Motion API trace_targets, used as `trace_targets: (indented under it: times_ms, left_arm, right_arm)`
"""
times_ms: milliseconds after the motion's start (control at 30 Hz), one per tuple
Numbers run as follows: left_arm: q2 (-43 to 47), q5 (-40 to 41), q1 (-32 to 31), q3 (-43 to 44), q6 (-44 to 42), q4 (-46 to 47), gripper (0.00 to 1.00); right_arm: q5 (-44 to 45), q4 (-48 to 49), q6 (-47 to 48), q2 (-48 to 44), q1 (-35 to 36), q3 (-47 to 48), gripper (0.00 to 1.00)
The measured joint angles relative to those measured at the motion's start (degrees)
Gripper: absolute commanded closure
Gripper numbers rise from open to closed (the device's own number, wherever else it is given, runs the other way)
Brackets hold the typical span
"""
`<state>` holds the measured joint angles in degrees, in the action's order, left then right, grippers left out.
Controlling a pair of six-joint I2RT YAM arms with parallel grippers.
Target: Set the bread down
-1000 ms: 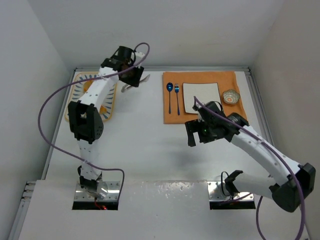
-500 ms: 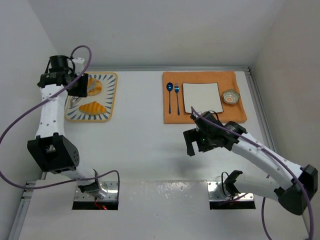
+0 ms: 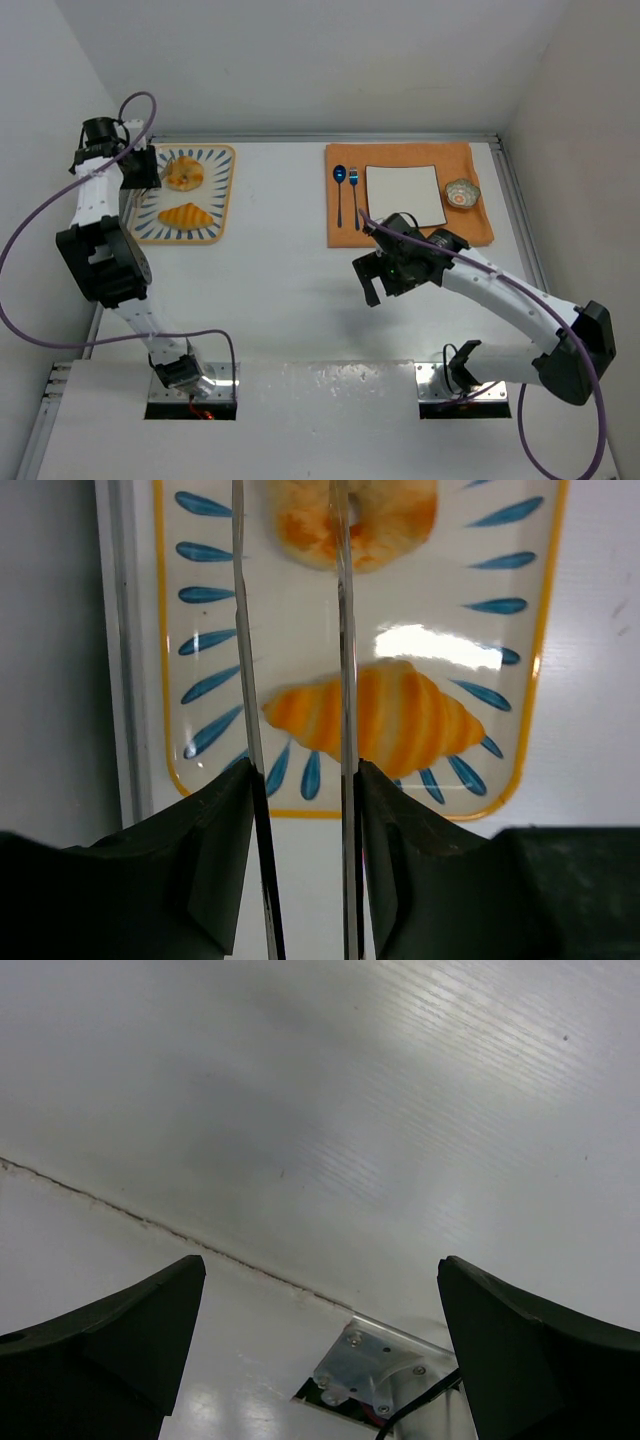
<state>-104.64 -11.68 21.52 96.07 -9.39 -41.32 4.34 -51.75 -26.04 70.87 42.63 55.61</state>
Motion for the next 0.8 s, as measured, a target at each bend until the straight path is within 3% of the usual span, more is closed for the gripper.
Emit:
trace_targets:
  times_ms: [233,500,800]
  left_arm:
    - [-7.67,-7.17,6.8,1.81,1.53,1.57,0.52]
    - [-8.13,-14.05,6.8,1.81,2.45,1.81,0.52]
    - [-8.13,-11.85,6.58,1.79,2.12,2.03,0.5]
  right_arm:
    - [1.09,-1.18,0.59,0.48,-0.46,0.02,0.0]
    - [1.9,-1.25,0.0,0.48,-0.61,0.02,0.0]
    - [3.15,-1.4,-1.81,1.53,0.11,0.44,0.0]
